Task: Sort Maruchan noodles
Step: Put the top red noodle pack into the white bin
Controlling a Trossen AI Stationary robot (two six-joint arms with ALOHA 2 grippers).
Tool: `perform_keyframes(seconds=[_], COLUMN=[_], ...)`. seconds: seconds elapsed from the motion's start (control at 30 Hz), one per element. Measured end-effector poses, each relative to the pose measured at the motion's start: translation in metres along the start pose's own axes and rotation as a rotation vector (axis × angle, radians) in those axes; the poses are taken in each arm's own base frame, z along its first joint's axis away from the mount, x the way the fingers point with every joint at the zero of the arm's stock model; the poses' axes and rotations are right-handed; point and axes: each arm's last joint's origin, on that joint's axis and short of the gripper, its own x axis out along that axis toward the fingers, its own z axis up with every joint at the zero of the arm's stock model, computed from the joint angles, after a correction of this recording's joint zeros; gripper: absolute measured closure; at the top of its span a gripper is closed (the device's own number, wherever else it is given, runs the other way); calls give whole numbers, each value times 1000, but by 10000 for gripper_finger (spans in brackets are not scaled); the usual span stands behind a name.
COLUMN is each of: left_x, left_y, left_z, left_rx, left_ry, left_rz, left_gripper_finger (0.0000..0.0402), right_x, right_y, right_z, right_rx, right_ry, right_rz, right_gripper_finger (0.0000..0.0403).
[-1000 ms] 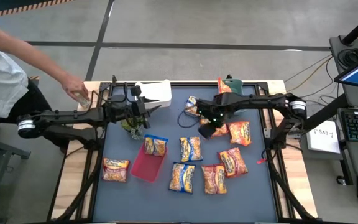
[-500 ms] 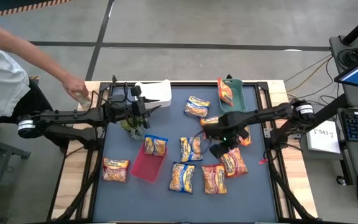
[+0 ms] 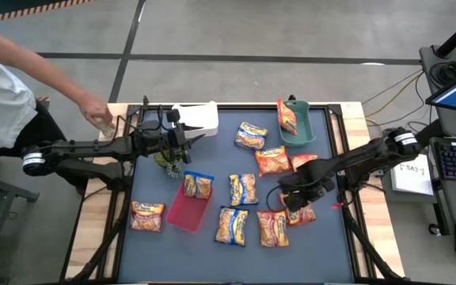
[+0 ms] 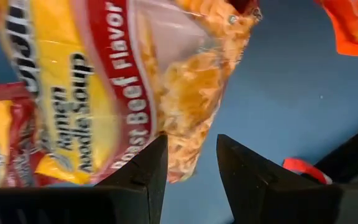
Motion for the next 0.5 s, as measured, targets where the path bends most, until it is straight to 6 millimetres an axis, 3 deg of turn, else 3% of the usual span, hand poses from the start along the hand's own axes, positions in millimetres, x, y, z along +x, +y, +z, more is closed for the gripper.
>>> perform_keyframes(seconds=[0.27,0.5], left_x=[0,0], left_y=[0,1], left_z=[0,1], left_rx=[-2,-4], left_ry=[-1,-11], left_rz=[0,6], left_gripper_finger=[314,314], right_x=[17,25], right_y=[-16,-22], right_z=[3,4], right_rx=[-162,-204], right_ry=[-139,-209], right_rz=[147,249], right_gripper_finger=[289,355])
